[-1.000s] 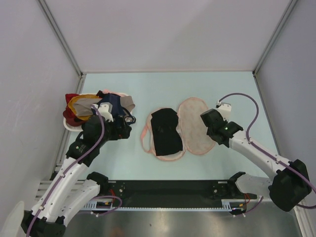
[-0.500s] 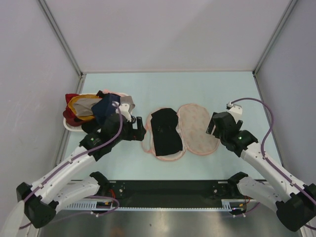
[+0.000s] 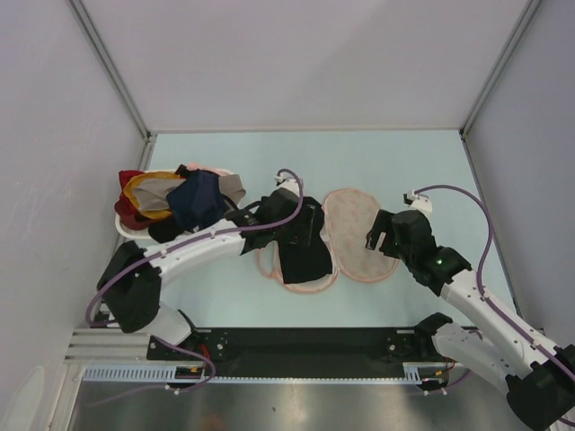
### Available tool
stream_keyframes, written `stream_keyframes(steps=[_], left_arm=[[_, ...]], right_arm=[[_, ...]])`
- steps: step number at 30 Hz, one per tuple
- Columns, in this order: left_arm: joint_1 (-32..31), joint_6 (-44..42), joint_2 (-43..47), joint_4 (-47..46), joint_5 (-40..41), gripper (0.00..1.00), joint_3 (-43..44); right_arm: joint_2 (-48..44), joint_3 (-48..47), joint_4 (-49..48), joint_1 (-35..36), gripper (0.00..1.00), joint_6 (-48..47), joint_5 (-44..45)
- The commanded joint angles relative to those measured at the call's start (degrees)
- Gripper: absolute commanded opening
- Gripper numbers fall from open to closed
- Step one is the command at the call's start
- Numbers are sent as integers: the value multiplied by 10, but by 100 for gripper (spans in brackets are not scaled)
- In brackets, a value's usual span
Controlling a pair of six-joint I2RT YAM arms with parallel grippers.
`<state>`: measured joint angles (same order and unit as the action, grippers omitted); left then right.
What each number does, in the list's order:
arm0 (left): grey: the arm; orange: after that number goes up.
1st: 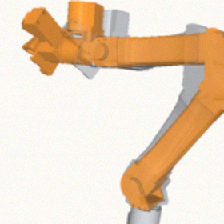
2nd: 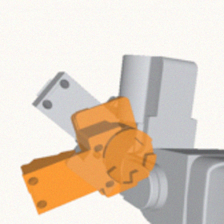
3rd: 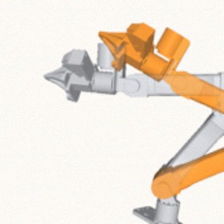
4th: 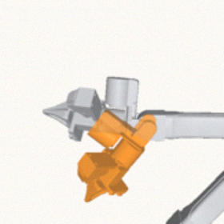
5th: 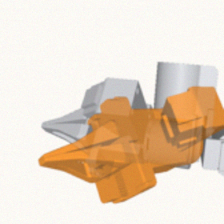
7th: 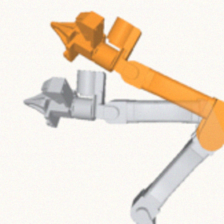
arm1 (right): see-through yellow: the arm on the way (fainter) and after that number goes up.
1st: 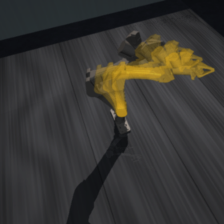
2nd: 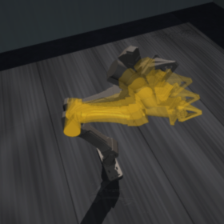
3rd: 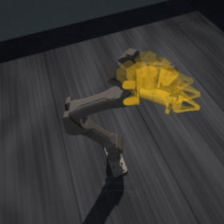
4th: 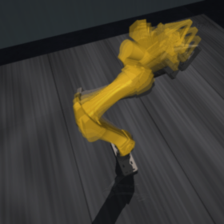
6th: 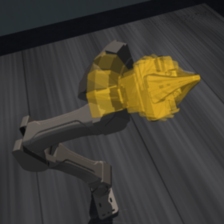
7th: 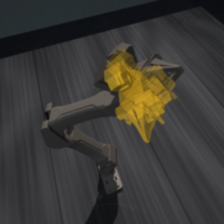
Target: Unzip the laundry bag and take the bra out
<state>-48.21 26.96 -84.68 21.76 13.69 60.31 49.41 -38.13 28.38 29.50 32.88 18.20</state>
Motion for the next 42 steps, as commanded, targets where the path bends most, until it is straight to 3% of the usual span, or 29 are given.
stream_keyframes(steps=[1,15,24,27,35,36,38,39,40,42], left_arm=[[-5,10,-69,-20,11,100,52],[2,49,-174,-46,-24,100,69],[14,77,-177,-101,-46,98,42],[15,78,-179,-101,-47,89,40],[17,78,-164,-100,-55,42,36],[17,78,-160,-101,-56,30,36],[17,78,-155,-100,-58,19,35],[17,78,-149,-99,-60,6,35],[17,78,-145,-100,-66,0,36],[17,78,-129,-99,-69,0,35]], right_arm=[[-19,7,-39,-2,85,-13,-37],[-10,43,-84,-1,86,-24,-70],[3,44,-96,-2,86,-30,-80],[10,43,-98,-1,86,-31,-81],[14,44,-101,-1,87,-30,-82],[14,44,-101,-2,86,-30,-83],[17,44,-102,-2,86,-30,-82],[17,44,-104,-2,86,-31,-82],[17,44,-104,-2,86,-30,-82],[20,44,-105,-2,86,-29,-83]])
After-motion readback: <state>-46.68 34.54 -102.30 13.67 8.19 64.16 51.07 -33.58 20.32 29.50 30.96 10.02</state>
